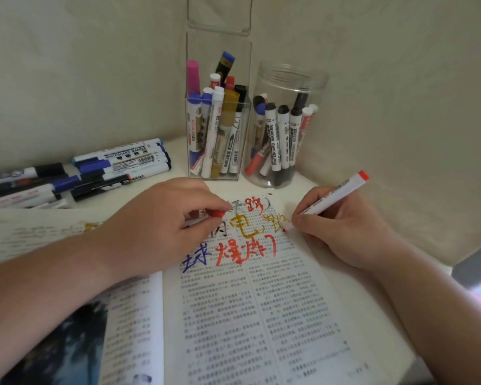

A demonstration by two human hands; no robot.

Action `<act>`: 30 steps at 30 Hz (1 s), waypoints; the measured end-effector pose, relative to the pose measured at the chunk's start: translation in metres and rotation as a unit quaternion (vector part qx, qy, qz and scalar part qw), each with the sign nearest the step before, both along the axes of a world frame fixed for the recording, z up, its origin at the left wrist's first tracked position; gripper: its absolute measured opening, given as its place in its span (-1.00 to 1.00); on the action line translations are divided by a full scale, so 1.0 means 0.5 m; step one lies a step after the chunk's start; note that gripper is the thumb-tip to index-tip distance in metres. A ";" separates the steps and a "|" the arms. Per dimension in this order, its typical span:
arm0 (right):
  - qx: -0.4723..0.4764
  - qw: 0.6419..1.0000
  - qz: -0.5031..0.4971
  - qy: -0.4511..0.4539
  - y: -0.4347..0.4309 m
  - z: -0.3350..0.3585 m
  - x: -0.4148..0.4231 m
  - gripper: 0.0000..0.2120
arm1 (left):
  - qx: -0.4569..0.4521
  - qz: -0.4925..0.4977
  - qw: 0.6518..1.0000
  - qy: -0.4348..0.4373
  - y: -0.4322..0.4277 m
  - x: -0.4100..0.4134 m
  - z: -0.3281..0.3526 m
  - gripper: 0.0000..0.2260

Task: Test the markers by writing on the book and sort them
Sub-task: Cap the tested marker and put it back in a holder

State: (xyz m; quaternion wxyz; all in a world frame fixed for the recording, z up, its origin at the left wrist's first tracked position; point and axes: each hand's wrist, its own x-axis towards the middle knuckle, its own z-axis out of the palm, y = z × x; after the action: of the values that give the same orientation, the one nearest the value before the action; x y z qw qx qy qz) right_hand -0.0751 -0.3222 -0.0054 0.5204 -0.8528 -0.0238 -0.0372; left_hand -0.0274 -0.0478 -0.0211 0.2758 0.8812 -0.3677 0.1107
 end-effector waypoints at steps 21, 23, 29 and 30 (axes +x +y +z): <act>0.040 0.996 0.030 0.067 -0.002 0.010 -0.006 -0.85 | 0.015 0.007 1.000 0.001 0.000 0.000 0.001 -0.76; 0.049 0.996 0.031 0.062 -0.001 0.008 -0.004 -0.83 | 0.012 0.006 1.000 0.006 0.000 -0.001 0.001 -0.76; 0.050 0.997 0.050 0.036 0.004 0.007 -0.009 -0.95 | 0.014 0.005 1.000 0.013 0.000 -0.002 0.004 -0.74; 0.048 0.997 0.052 0.040 0.002 0.006 -0.009 -0.93 | 0.013 0.005 1.000 0.012 -0.001 -0.002 0.004 -0.74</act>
State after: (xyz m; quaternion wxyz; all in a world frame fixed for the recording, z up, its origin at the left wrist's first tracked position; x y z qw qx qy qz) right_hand -0.0793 -0.3212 -0.0025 0.5623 -0.8254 -0.0451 0.0231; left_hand -0.0283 -0.0482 -0.0194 0.2675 0.8880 -0.3611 0.0970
